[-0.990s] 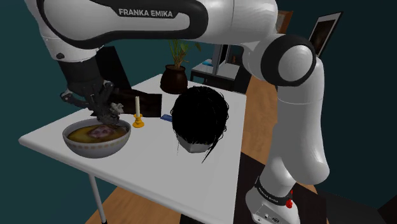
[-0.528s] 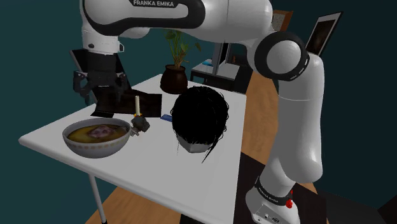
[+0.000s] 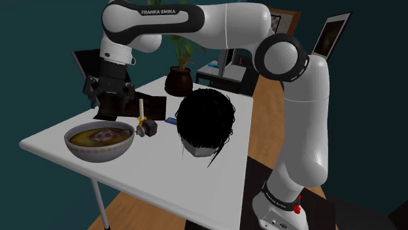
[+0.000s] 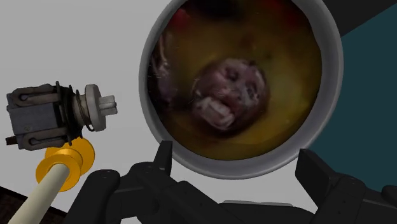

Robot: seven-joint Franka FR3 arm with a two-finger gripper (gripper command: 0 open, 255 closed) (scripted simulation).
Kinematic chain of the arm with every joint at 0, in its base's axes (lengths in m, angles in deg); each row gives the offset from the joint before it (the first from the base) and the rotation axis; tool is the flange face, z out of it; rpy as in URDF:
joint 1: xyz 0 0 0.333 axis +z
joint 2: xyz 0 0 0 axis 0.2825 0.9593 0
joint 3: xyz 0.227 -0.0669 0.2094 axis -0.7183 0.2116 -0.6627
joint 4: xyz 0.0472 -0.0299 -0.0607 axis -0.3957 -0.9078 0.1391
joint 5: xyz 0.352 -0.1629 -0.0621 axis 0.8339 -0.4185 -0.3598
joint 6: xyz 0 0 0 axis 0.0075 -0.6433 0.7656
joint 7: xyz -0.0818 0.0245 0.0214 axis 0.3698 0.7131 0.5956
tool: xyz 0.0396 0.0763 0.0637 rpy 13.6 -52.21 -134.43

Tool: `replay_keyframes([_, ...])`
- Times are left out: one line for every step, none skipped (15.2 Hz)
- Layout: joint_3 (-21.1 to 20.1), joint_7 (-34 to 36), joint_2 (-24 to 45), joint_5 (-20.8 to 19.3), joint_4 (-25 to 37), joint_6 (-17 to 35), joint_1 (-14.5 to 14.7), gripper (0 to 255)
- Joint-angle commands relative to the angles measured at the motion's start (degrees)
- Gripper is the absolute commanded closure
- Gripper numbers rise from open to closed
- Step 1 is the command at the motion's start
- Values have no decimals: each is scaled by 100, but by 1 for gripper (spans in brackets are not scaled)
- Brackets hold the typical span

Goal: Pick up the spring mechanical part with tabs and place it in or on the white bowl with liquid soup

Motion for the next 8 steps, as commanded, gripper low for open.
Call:
replay_keyframes([-7,-11,27,7,-111,145,18,0])
replay_keyframes([-13,-15,44,9,-203,256,36,0])
replay_keyframes([-13,-16,43,9,-205,257,36,0])
replay_keyframes([-13,-15,43,9,-203,257,36,0])
replay_keyframes([-13,-15,44,9,-203,256,36,0])
replay_keyframes([-13,-15,44,9,-203,256,36,0])
replay_keyframes([-13,-15,44,9,-203,256,36,0])
replay_keyframes([-13,-15,44,9,-203,256,36,0])
